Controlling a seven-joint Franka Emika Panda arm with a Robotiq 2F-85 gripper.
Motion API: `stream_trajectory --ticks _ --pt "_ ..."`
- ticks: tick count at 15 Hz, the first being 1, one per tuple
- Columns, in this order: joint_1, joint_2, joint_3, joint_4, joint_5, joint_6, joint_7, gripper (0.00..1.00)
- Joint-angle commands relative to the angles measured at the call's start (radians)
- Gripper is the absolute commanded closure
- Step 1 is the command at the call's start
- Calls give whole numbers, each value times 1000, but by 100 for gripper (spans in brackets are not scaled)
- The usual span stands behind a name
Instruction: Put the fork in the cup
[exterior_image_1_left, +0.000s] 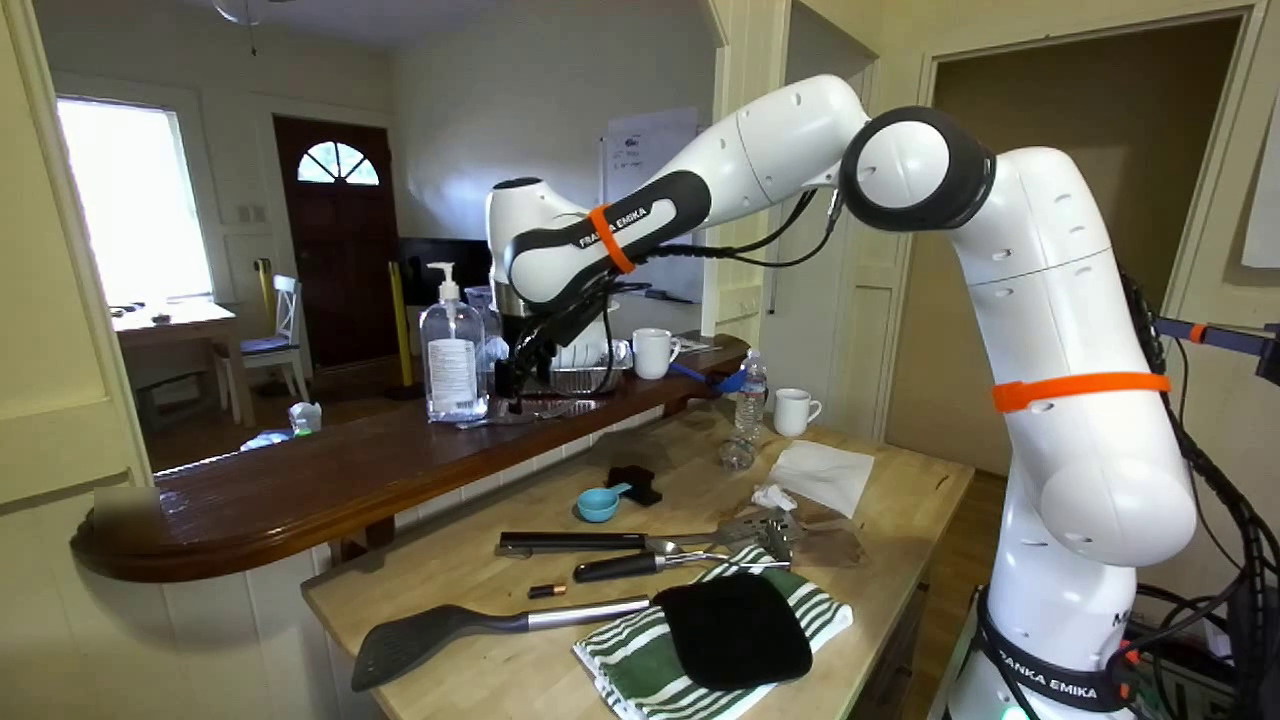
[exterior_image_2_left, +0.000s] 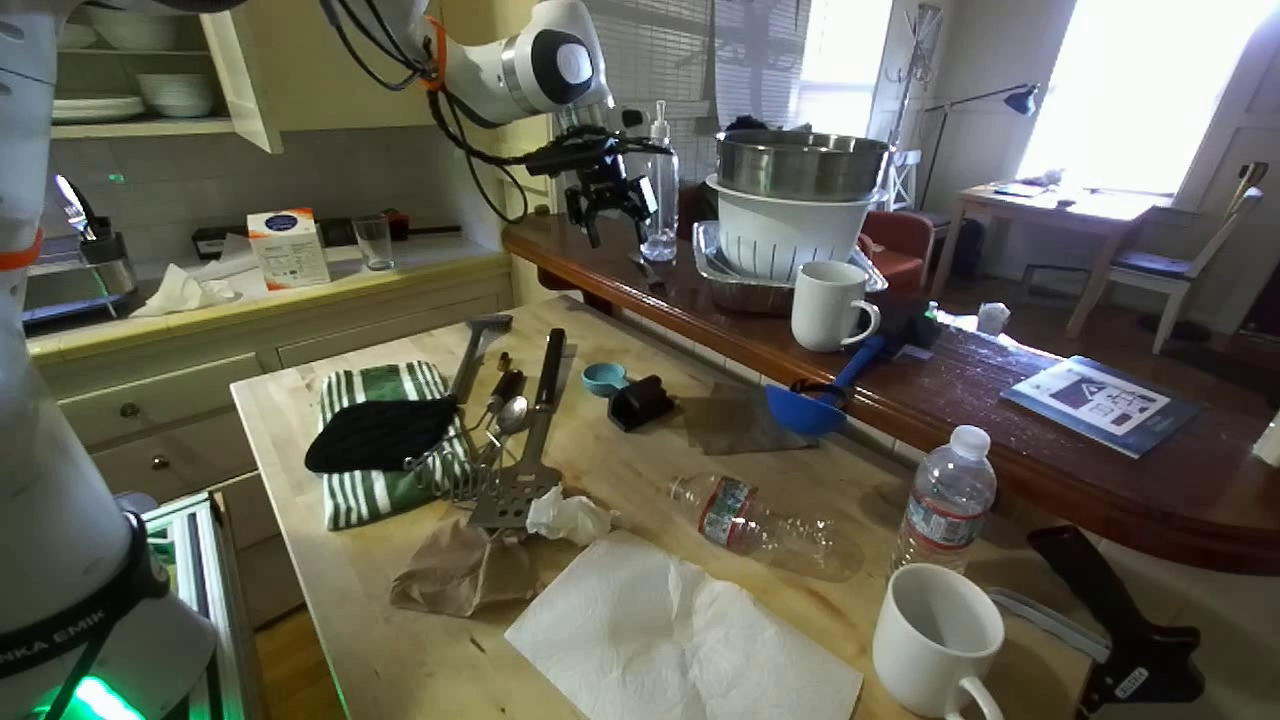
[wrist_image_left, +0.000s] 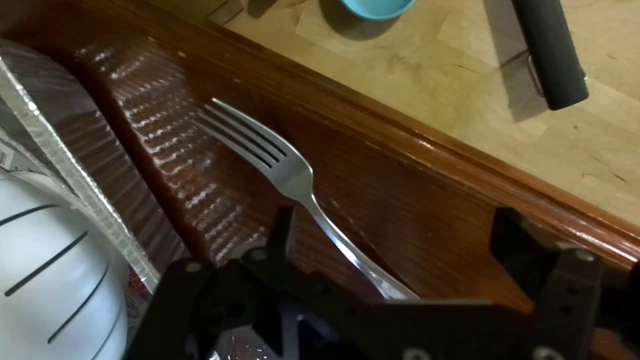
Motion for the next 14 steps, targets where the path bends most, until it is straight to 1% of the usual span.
stream_trajectory --ticks 1,2,3,4,5,9,14 --pt "8 1 -8 4 6 -3 -2 0" --pt "10 13 -13 5 -5 21 12 0" --pt "7 24 -12 12 3 19 2 0" --pt "-6 32 -2 12 35 43 -18 0" --pt "-7 40 -5 12 35 61 -13 0" --pt "-20 66 -14 4 42 167 -30 0" --pt "-68 99 24 -8 169 270 -139 0"
